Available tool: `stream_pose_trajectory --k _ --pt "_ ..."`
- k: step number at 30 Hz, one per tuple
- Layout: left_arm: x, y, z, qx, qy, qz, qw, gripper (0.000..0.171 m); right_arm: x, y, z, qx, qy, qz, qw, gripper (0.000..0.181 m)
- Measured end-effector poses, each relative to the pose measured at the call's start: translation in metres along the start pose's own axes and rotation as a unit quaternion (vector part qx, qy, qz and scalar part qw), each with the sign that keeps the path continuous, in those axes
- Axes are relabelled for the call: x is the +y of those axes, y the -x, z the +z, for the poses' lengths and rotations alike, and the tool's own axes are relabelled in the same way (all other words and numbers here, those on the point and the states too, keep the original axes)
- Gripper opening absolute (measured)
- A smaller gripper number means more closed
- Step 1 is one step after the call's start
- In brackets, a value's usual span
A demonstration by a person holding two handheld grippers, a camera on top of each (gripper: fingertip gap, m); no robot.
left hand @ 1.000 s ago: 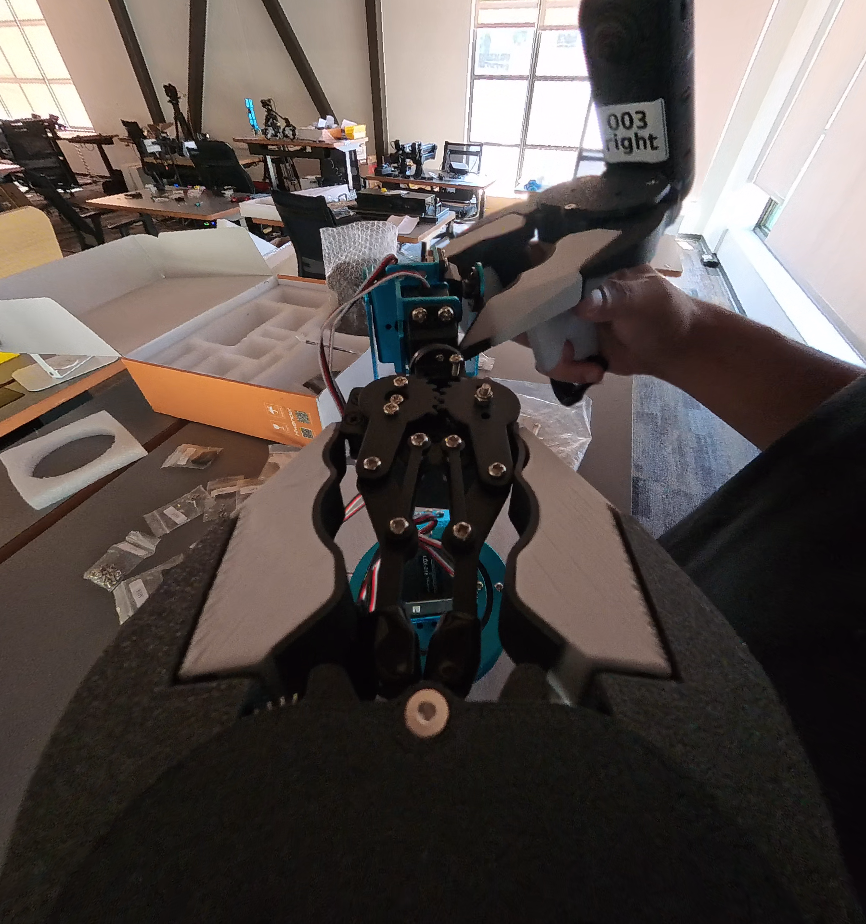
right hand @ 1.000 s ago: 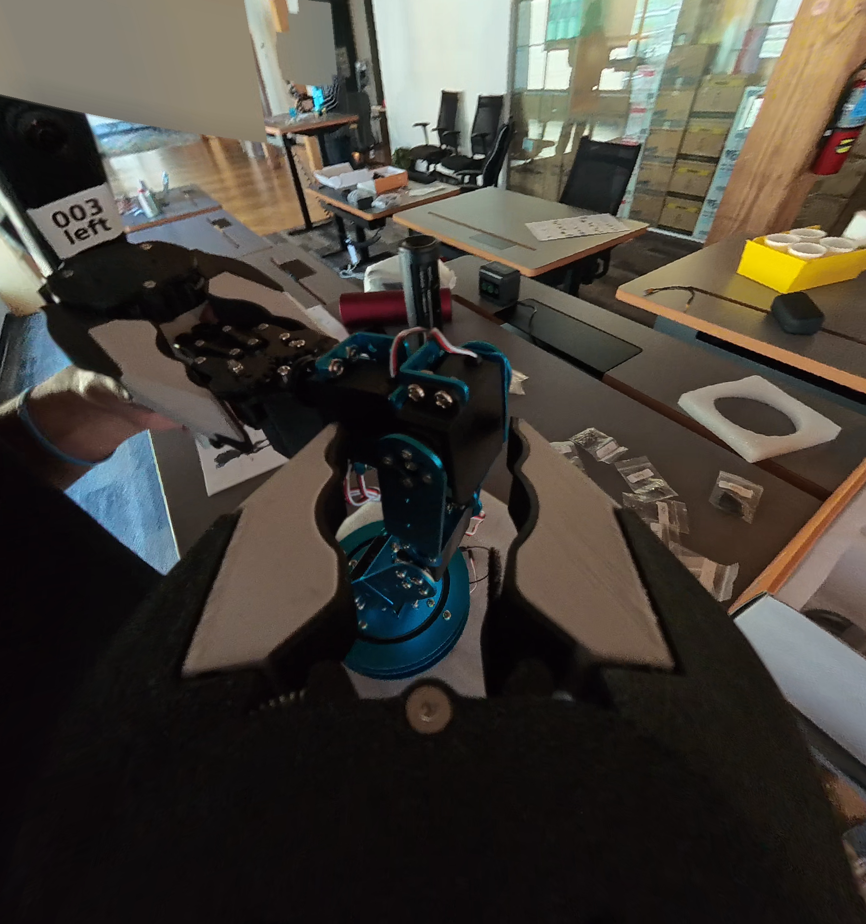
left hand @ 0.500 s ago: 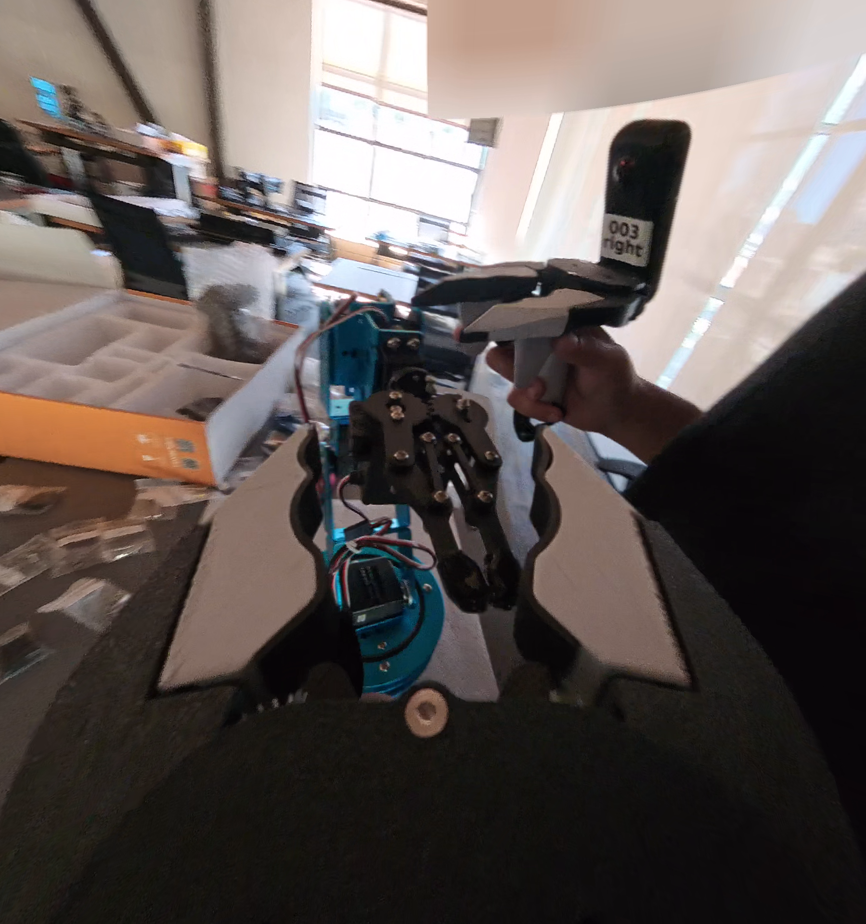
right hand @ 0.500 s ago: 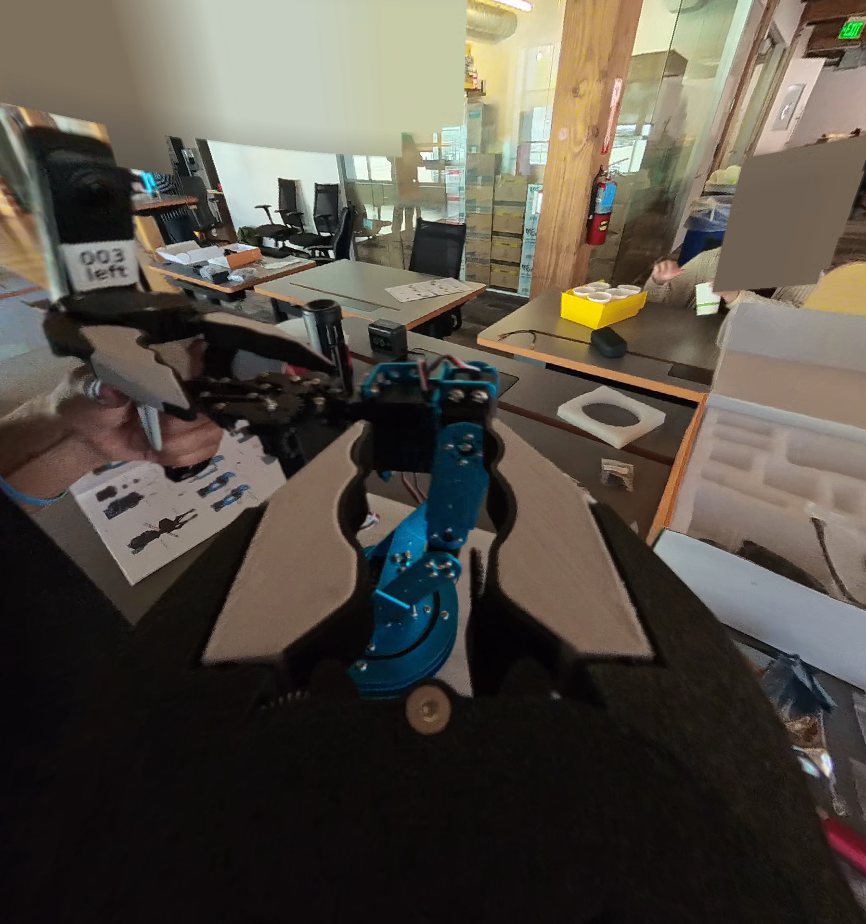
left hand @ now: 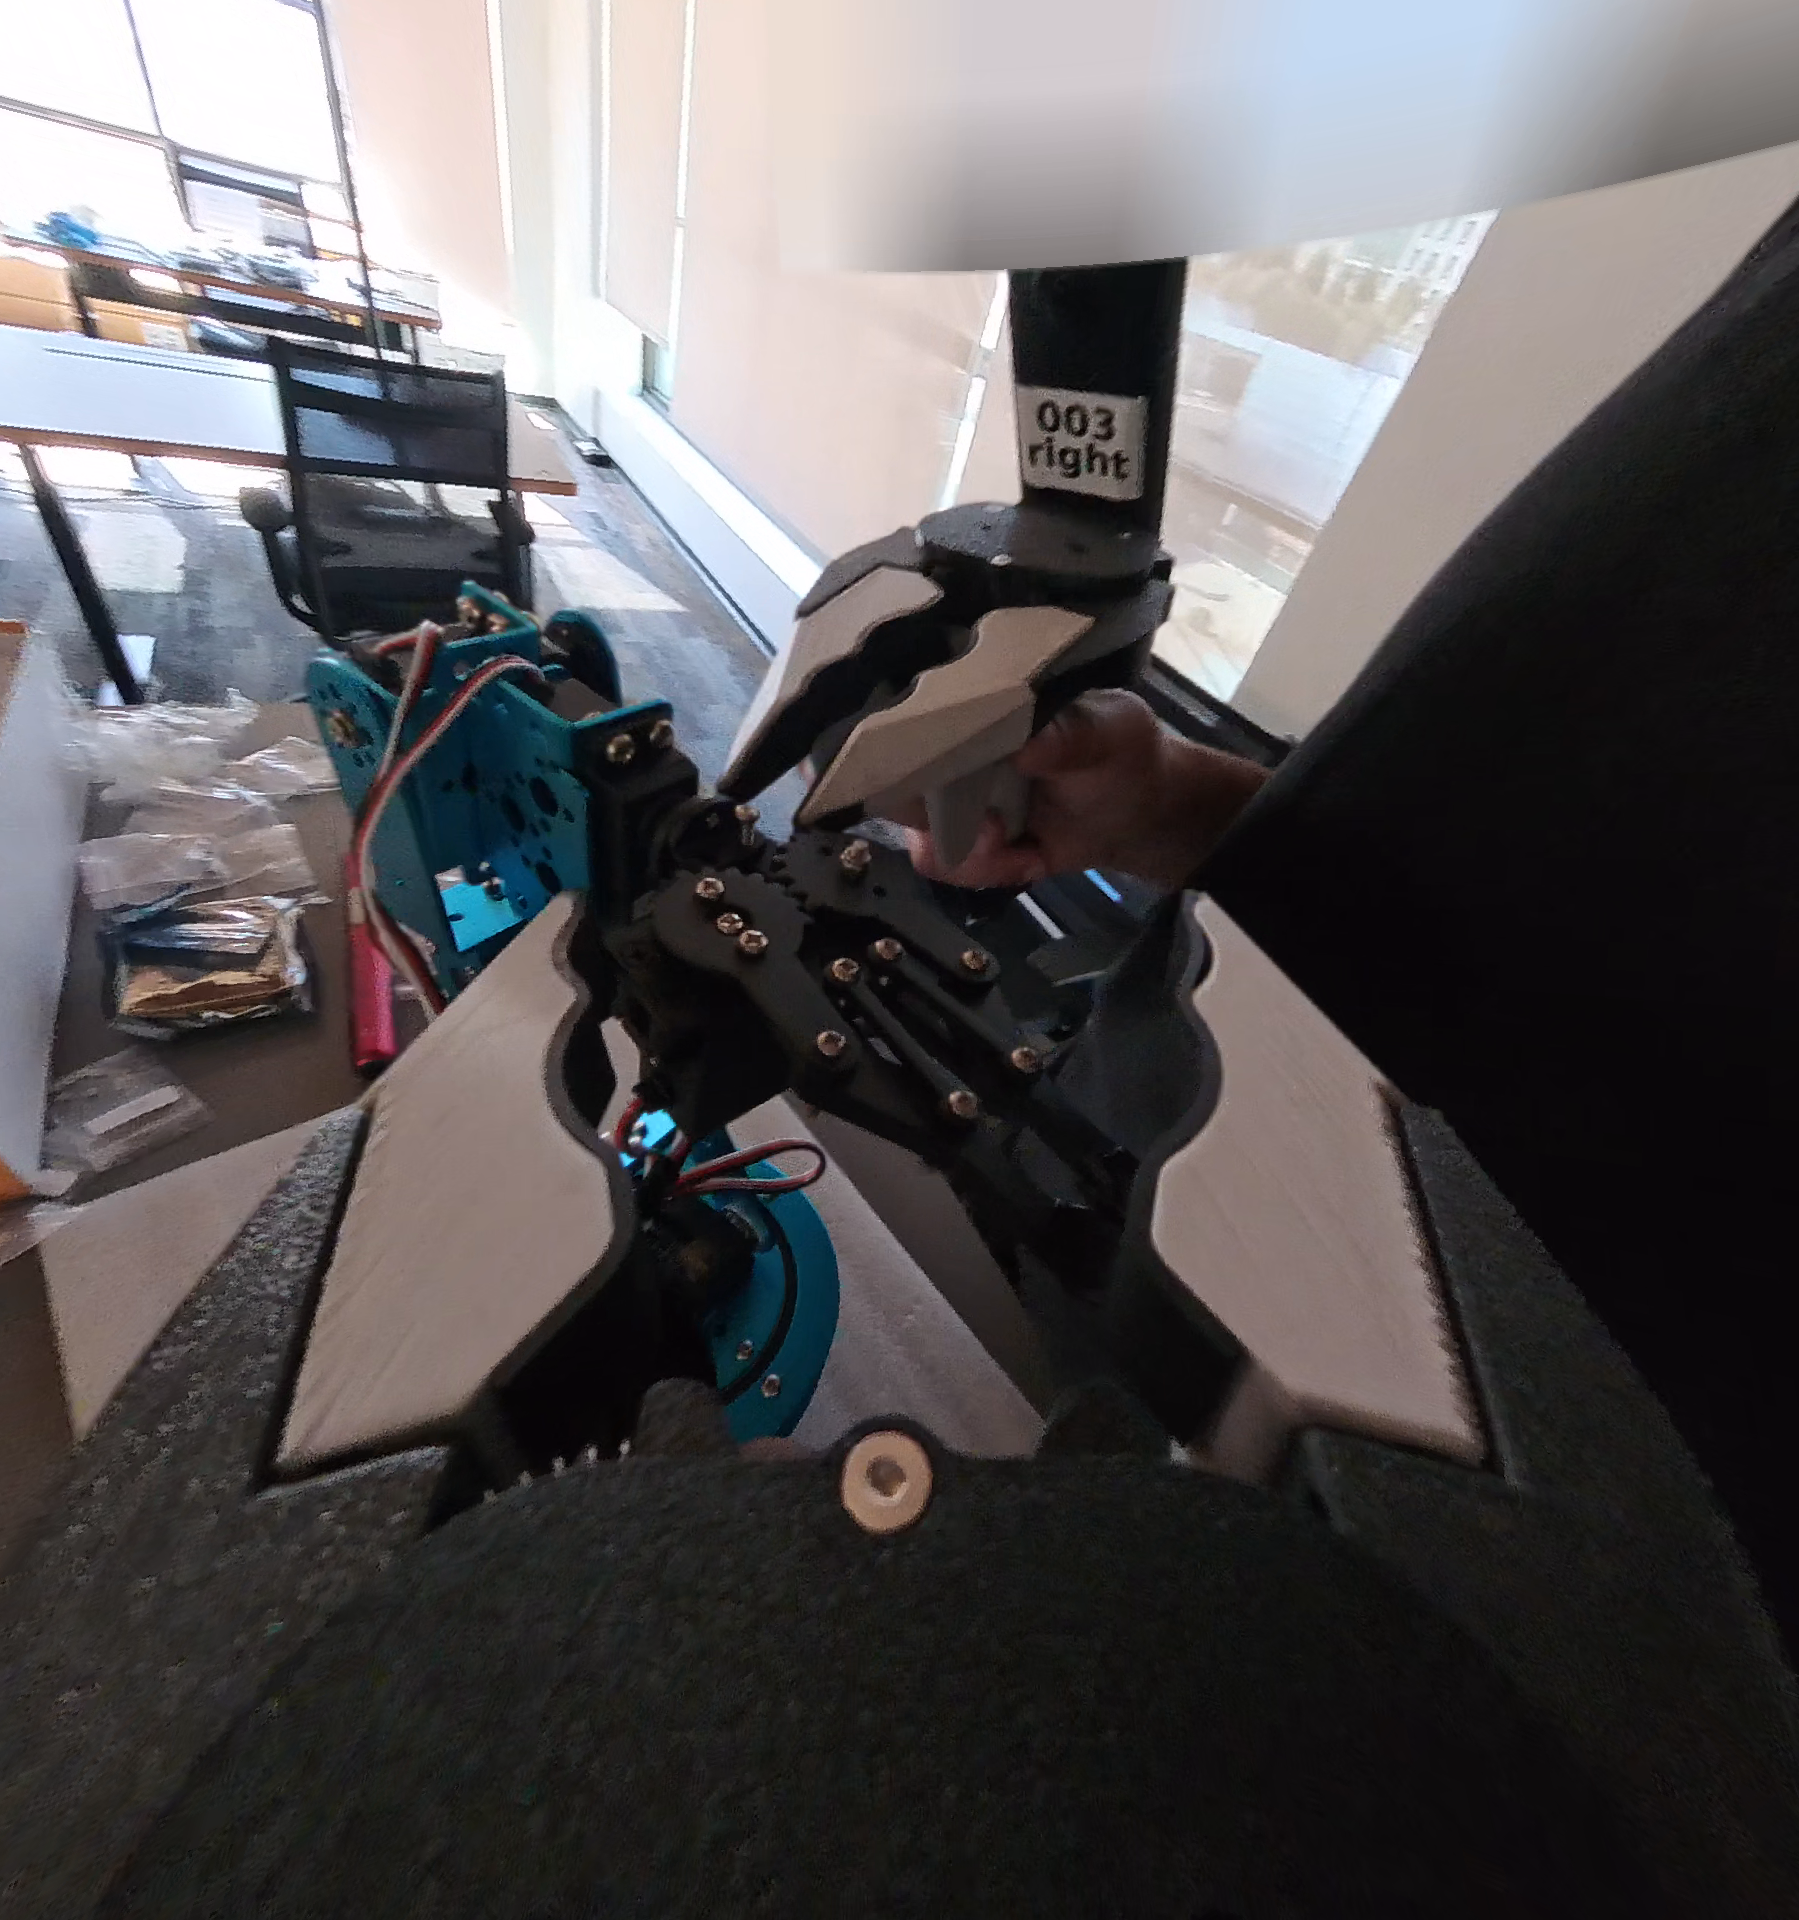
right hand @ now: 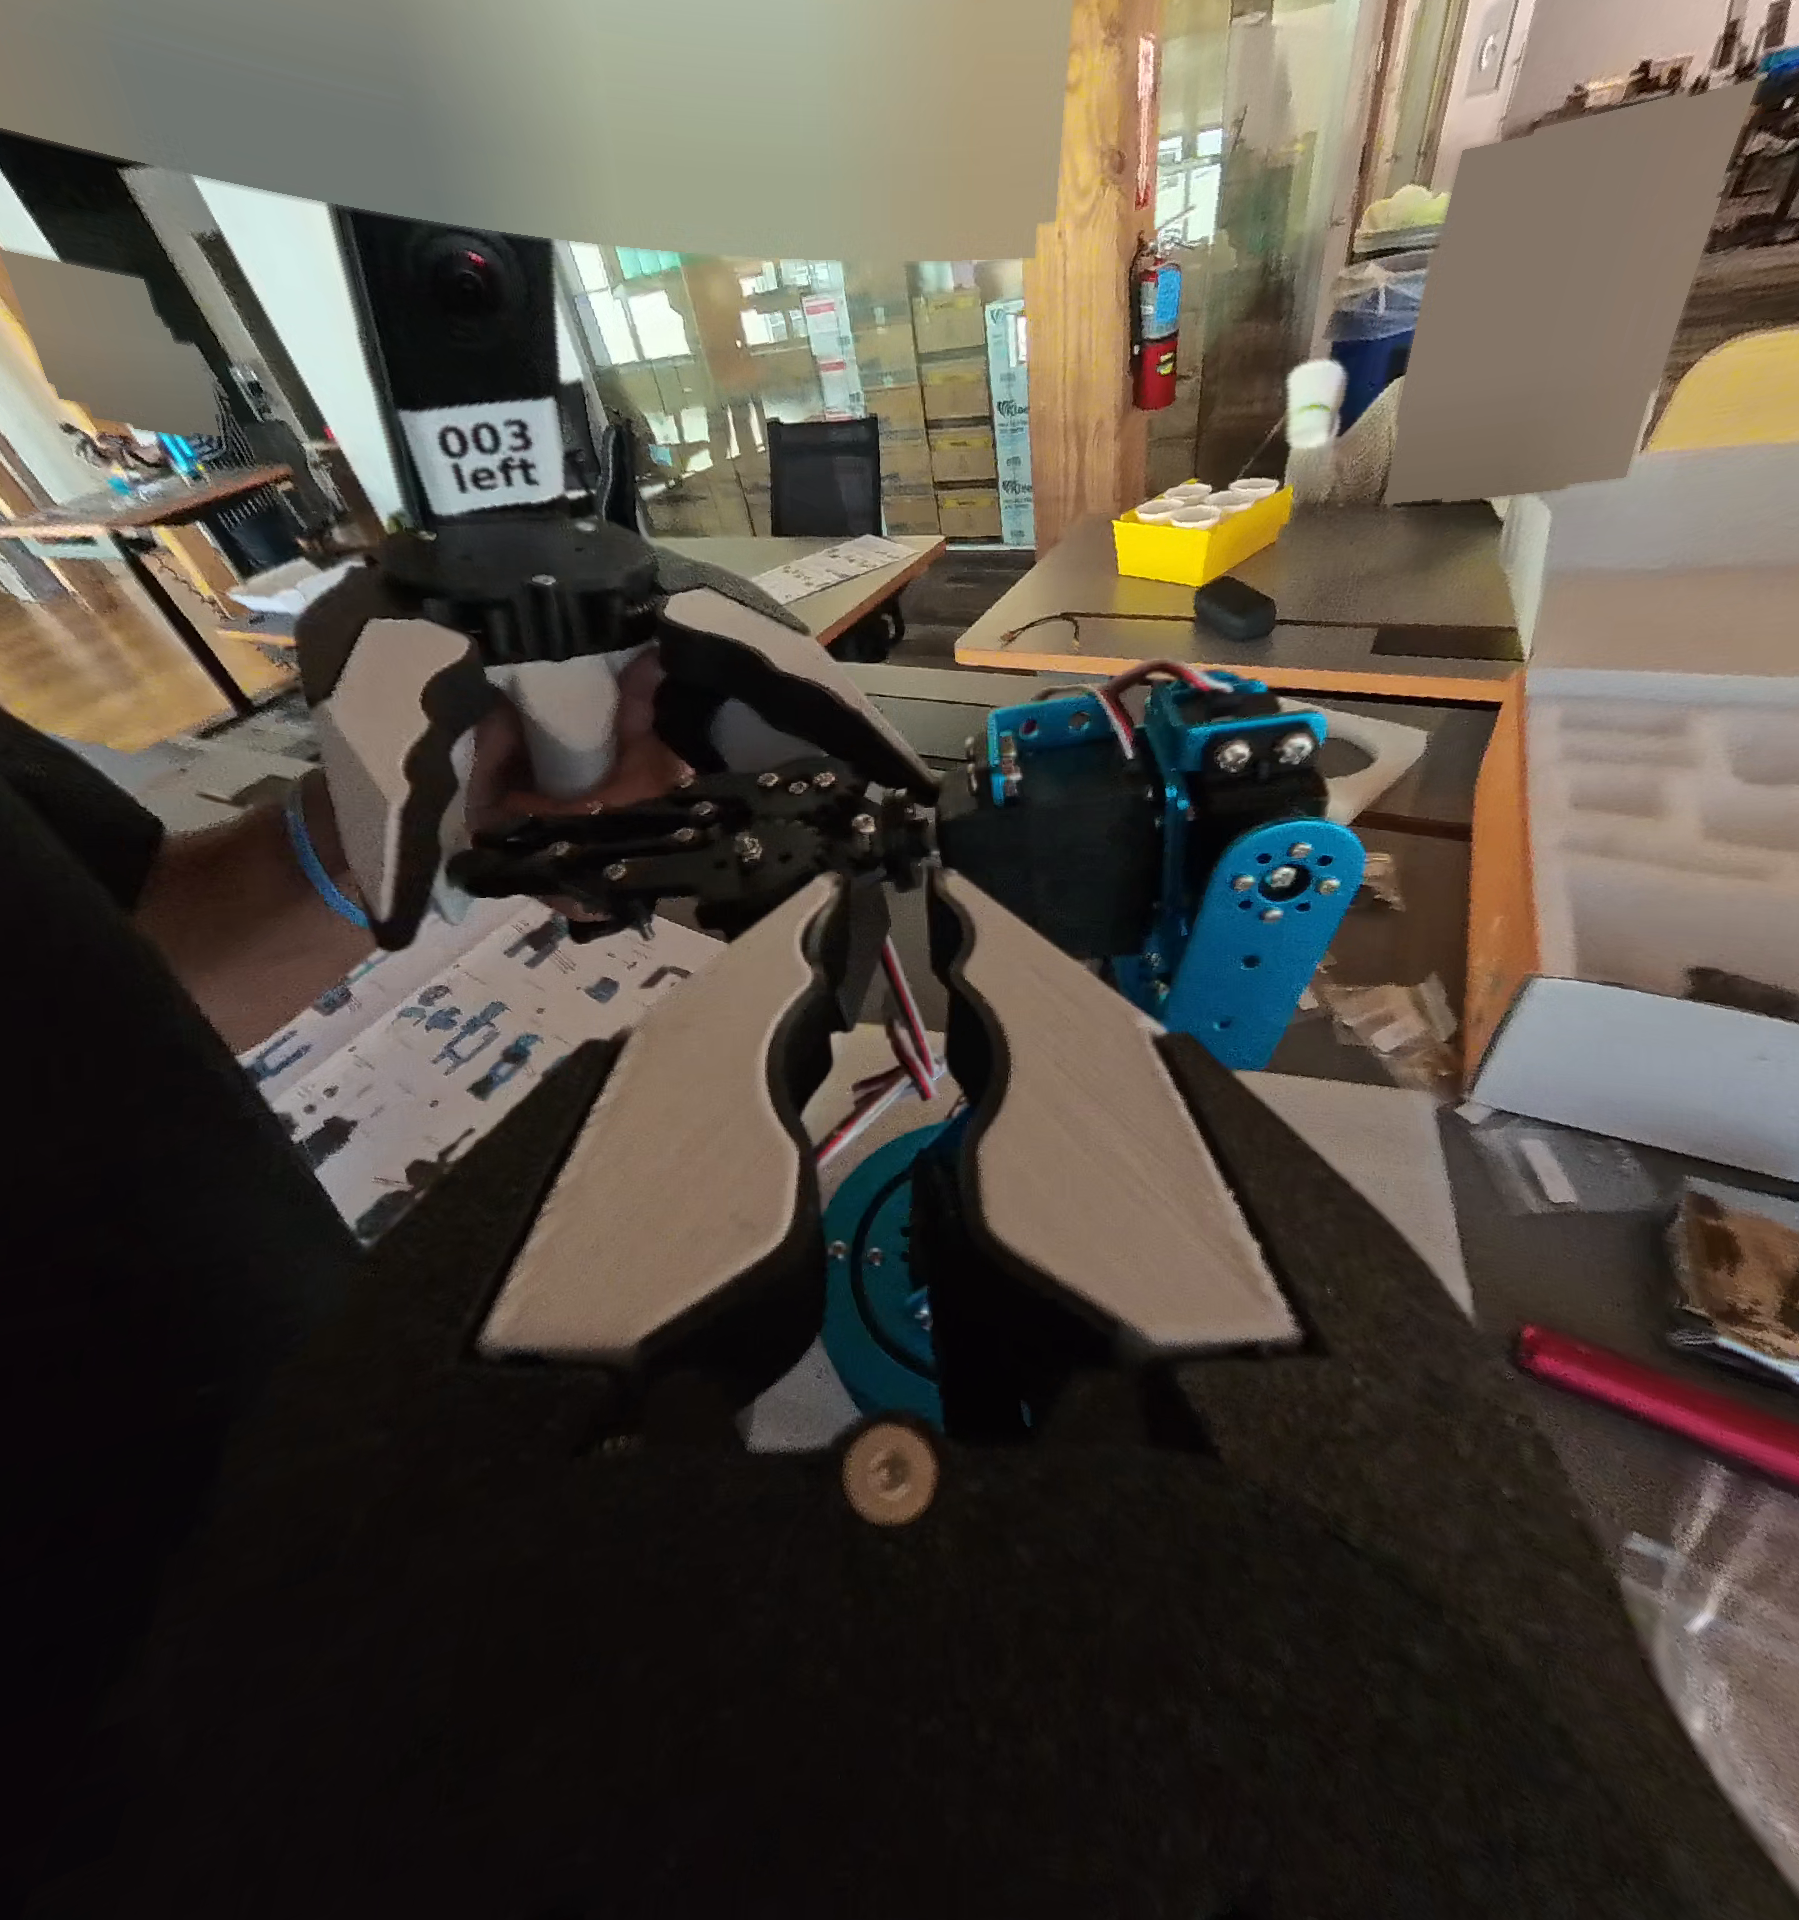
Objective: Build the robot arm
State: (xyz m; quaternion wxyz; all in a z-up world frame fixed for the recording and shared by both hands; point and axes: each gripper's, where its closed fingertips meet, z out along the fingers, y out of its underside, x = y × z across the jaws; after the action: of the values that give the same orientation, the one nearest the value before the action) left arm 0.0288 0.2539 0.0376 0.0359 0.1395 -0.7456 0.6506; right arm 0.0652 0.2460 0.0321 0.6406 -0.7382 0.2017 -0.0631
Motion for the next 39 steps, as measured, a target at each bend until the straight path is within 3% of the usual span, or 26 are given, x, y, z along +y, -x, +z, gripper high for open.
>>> stream_pose_trajectory --k 9,19,22,26,29,30,32,35,37,39 --pt "-0.001 -0.004 -0.004 0.062 0.028 -0.022 0.997 0.102 0.005 0.003 0.009 -0.027 -0.019 0.038 0.999 0.000" --pt "0.004 -0.003 -0.001 0.044 0.072 -0.004 0.996 0.103 0.006 0.002 0.010 -0.017 -0.030 0.039 0.999 0.000" --pt "0.001 -0.005 -0.003 0.043 0.054 -0.023 0.997 0.100 0.007 0.007 0.004 -0.031 -0.040 0.028 0.998 0.000" --pt "-0.005 0.005 -0.020 0.016 -0.002 -0.072 0.997 0.099 0.020 0.000 -0.016 -0.018 -0.019 -0.056 0.998 0.030" --pt "-0.009 0.011 -0.040 -0.009 -0.051 -0.101 0.994 0.094 0.024 -0.012 -0.025 0.029 -0.006 -0.133 0.991 0.052" --pt "-0.010 0.012 -0.047 -0.015 -0.071 -0.108 0.992 0.092 0.021 -0.016 -0.026 0.047 -0.015 -0.174 0.984 0.063" --pt "-0.008 0.015 -0.060 -0.029 -0.097 -0.126 0.987 0.089 0.013 -0.030 -0.036 0.110 -0.015 -0.218 0.970 0.066" --pt "0.007 0.017 -0.074 -0.059 -0.106 -0.140 0.983 0.088 0.004 -0.033 -0.034 0.121 0.023 -0.316 0.941 0.080" --pt "0.014 0.013 -0.080 -0.076 -0.124 -0.143 0.979 0.084 0.007 -0.033 -0.022 0.123 0.070 -0.430 0.891 0.086" --pt "0.017 0.005 -0.082 -0.086 -0.142 -0.145 0.975 0.084 0.010 -0.032 -0.011 0.135 0.084 -0.553 0.818 0.083"
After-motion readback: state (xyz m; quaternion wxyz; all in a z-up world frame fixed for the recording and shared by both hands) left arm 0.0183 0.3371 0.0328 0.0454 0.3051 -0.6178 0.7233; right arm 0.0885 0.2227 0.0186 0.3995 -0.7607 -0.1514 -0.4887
